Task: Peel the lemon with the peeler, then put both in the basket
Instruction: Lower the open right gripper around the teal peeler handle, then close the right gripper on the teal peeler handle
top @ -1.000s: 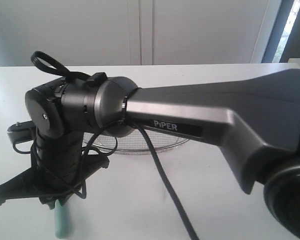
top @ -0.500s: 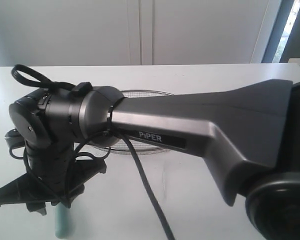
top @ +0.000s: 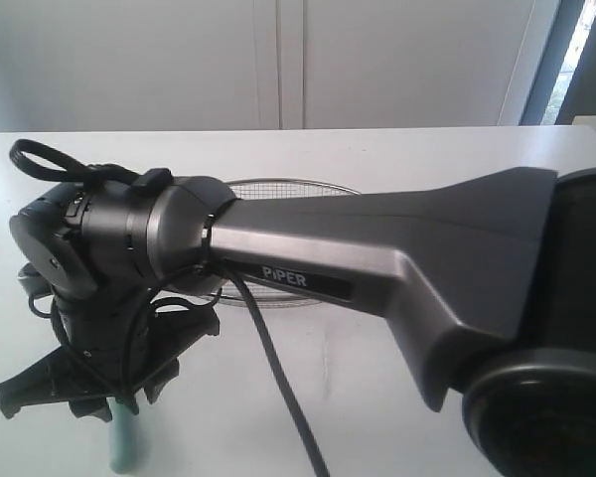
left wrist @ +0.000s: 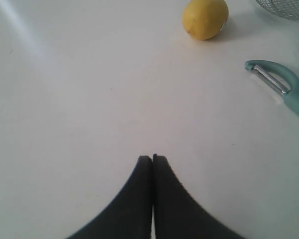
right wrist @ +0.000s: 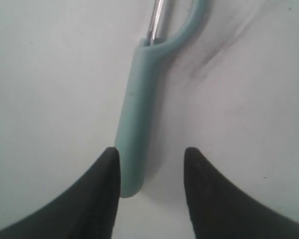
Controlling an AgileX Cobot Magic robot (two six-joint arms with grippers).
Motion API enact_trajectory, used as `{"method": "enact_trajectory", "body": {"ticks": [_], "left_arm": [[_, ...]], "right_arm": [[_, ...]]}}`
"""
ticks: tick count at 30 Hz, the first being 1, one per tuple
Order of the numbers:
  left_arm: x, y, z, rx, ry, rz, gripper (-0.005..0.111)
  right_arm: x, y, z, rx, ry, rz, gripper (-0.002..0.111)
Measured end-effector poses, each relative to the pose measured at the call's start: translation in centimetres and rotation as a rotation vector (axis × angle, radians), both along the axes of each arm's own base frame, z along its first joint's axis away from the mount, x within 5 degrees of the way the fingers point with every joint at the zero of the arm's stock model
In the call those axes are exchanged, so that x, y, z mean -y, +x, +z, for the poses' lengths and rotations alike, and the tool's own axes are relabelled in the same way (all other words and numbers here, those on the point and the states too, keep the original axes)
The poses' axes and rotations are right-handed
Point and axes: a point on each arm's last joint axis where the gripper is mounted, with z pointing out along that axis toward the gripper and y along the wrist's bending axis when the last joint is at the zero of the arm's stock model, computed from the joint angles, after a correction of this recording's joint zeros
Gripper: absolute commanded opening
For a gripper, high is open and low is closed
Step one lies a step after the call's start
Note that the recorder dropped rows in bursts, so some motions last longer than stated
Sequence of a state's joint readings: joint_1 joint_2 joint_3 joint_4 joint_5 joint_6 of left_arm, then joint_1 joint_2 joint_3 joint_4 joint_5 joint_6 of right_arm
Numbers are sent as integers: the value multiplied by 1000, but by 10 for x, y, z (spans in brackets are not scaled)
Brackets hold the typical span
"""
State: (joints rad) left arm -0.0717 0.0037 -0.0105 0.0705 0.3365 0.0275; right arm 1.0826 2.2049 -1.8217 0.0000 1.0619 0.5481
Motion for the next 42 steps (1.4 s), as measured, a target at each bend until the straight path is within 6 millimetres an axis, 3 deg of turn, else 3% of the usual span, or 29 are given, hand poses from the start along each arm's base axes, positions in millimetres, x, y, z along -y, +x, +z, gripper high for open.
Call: {"method": "enact_trajectory", "body": {"ticks": [12, 25, 28, 33, 42], "left_arm": [[0, 0, 0, 0, 0, 0, 0], [0, 0, 0, 0, 0, 0, 0], [0, 0, 0, 0, 0, 0, 0], [0, 0, 0, 0, 0, 0, 0], [0, 0, 0, 0, 0, 0, 0]], "right_arm": [[-14, -8, -18, 31, 23, -4, 40], [-15, -5, -40, 27, -22, -2, 40], [-15, -5, -42, 26, -26, -4, 31], [-14, -6, -42, 24, -38, 4, 0], [-12, -7, -43, 19, -69, 38, 0]]}}
